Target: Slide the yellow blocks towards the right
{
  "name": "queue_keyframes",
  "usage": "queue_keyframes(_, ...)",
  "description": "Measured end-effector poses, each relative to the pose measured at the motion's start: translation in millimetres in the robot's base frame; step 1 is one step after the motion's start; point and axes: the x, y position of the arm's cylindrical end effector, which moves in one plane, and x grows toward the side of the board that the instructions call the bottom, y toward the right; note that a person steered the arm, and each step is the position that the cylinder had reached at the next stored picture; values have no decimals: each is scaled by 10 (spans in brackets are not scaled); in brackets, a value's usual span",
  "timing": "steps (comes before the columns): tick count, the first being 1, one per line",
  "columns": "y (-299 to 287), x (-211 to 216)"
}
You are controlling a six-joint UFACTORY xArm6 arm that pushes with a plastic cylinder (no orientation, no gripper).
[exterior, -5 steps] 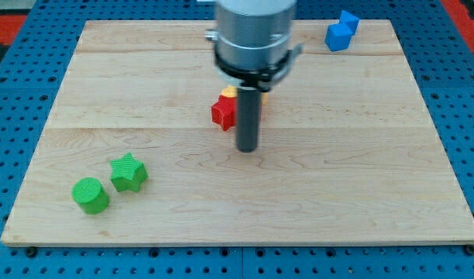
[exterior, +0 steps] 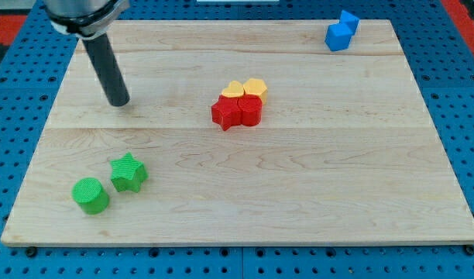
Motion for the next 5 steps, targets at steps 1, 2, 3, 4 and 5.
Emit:
queue_keyframes(1, 419, 0)
queue_keyframes(2, 953, 0)
queue_keyframes(3, 1515, -1)
queue_keyframes(4, 2202, 18)
queue_keyframes(5, 2717, 44)
